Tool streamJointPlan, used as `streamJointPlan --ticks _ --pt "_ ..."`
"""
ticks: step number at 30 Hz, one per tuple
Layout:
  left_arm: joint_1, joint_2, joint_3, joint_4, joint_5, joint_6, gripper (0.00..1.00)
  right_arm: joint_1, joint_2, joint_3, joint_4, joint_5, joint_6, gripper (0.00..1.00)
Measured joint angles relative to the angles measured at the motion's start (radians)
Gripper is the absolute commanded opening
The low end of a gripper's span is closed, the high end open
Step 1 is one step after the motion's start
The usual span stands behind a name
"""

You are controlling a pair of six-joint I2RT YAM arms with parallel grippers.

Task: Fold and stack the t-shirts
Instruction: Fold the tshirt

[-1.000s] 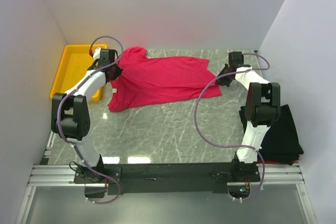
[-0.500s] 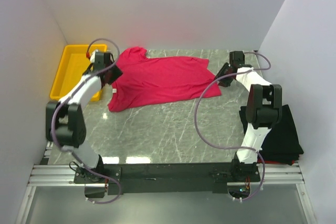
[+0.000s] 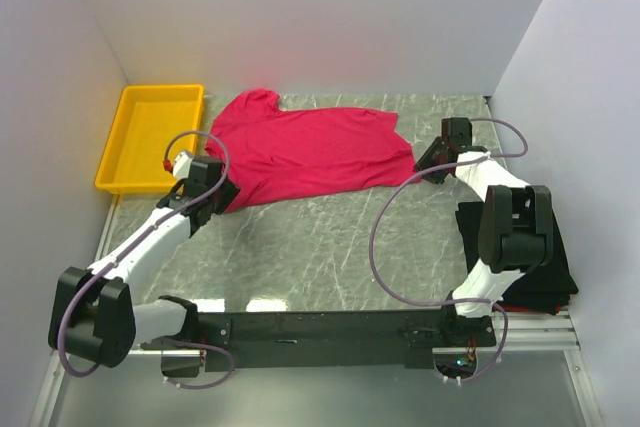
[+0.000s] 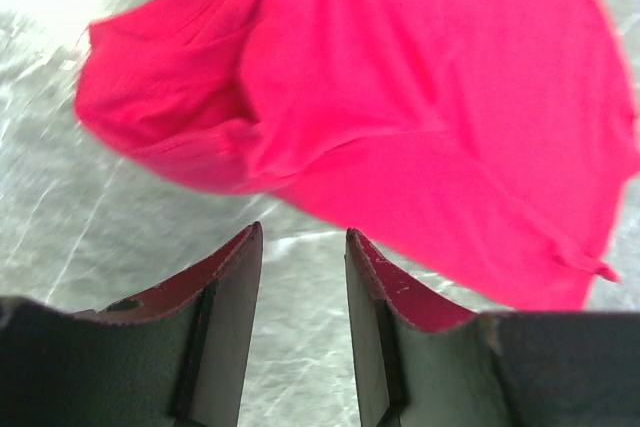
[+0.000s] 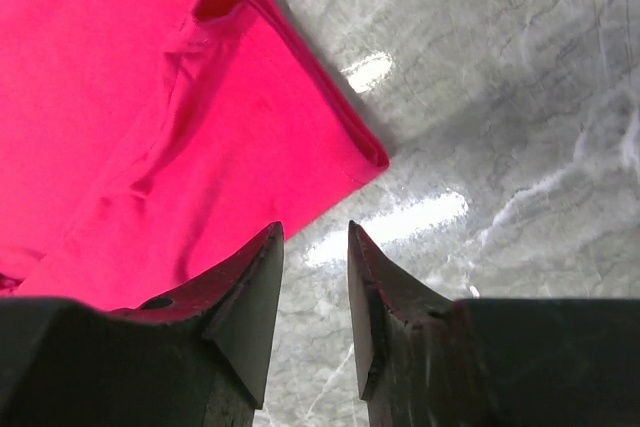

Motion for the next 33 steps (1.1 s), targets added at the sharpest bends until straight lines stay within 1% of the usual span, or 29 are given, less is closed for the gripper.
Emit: streamJointPlan --ticks 3,9,17,23,27,29,30,31,32,33 --pt "-0.01 0.018 -0.023 0.0 -0.01 -0.024 0.45 0.0 0.018 -0.003 0.007 0.0 0.005 0.41" --pt "-0.02 0.059 -0.034 0.018 -0.054 -0.05 0.5 0.0 0.066 0.001 0.027 -0.002 0.017 0.41" --pt "-0.02 0.174 -0.031 0.047 -0.116 -0.048 0.56 0.0 0.107 0.006 0.029 -0.003 0.021 0.41" --pt "0.005 0.215 -0.02 0.05 -0.141 -0.046 0.56 0.0 0.128 0.021 0.031 -0.003 0.022 0.41" --pt "0.036 0.224 -0.019 0.059 -0.156 -0.04 0.54 0.0 0.158 0.037 0.035 -0.003 0.025 0.37" --pt "0.048 0.241 -0.011 0.061 -0.161 -0.036 0.49 0.0 0.161 0.037 0.035 -0.003 0.025 0.32" --pt "0.051 0.25 -0.006 0.061 -0.165 -0.033 0.46 0.0 0.161 0.038 0.035 -0.003 0.026 0.21" --pt "0.052 0.259 0.0 0.061 -0.167 -0.029 0.37 0.0 0.161 0.039 0.035 -0.003 0.026 0.13" --pt "0.053 0.267 0.005 0.064 -0.17 -0.026 0.32 0.0 0.161 0.04 0.036 -0.004 0.025 0.06" --pt "0.054 0.273 0.01 0.064 -0.174 -0.018 0.28 0.0 0.161 0.04 0.036 -0.003 0.027 0.01"
